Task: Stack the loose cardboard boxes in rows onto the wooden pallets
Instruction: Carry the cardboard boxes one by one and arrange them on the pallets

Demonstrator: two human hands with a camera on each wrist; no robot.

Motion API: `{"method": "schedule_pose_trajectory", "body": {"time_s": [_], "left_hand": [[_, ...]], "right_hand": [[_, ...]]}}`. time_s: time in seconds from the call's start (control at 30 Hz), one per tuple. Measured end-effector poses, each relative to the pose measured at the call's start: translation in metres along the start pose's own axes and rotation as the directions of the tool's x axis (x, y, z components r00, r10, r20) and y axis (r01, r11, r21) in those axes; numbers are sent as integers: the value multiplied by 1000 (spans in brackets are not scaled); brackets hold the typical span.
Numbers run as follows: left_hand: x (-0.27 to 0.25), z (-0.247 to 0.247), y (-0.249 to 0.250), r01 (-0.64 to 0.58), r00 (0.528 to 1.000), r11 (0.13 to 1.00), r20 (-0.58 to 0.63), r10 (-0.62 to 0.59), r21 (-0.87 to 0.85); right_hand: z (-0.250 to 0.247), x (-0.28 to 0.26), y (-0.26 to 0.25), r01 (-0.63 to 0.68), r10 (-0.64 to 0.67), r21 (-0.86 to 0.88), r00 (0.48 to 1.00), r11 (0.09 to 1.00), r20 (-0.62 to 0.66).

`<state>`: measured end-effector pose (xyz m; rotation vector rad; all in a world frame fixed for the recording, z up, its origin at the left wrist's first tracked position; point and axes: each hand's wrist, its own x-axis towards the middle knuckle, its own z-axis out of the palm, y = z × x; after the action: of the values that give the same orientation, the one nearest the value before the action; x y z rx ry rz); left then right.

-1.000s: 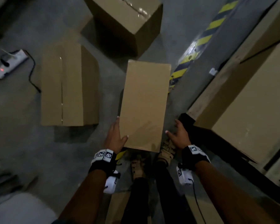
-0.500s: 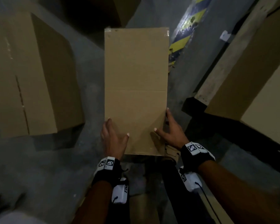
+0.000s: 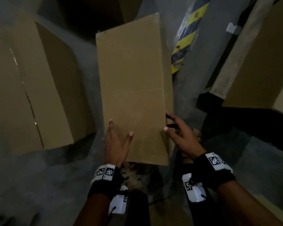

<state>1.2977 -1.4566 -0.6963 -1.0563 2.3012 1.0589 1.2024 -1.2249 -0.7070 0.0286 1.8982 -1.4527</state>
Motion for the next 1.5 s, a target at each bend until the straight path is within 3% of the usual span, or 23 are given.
{"method": "schedule_pose_trajectory", "body": {"time_s": [0.1,0.2,0.4,0.53,0.67,0.8,1.07,1.23,1.33,1.5], "left_hand": [[1,-27,8,-87,989,996,113,90,-37],[0,-42,15,-201,968,979,146,204,-32],[17,-62,-8,-235,970,972,53,236,-16],[25,-85,-29,-181,983,977,12,183,-114],[35,-103,-51,-111,994,986,-30,108,-123],[41,-105,-67,4,1000,991,12,-3,-131],[21,-58,-57,203,971,966,162,-176,-163],[22,-36,-48,259,935,950,292,-202,-172],[28,-33,-43,256,937,944,292,-190,-208],[46,-40,-19,179,974,958,181,-139,-225]], "right_hand": [[33,2,-17,49,-51,41,998,998,47],[70,10,-27,76,-80,54,995,996,65],[101,19,-14,-5,-3,-45,983,999,-184],[104,27,10,-133,16,-288,927,948,-374],[114,32,18,-232,228,-23,967,972,-116],[119,29,19,-192,193,27,981,981,-33],[57,9,44,-201,217,-216,975,955,52],[22,-4,50,-307,386,-376,910,874,153],[15,7,39,-230,285,-363,952,903,107],[22,56,10,-25,22,-290,1000,957,-16]]}}
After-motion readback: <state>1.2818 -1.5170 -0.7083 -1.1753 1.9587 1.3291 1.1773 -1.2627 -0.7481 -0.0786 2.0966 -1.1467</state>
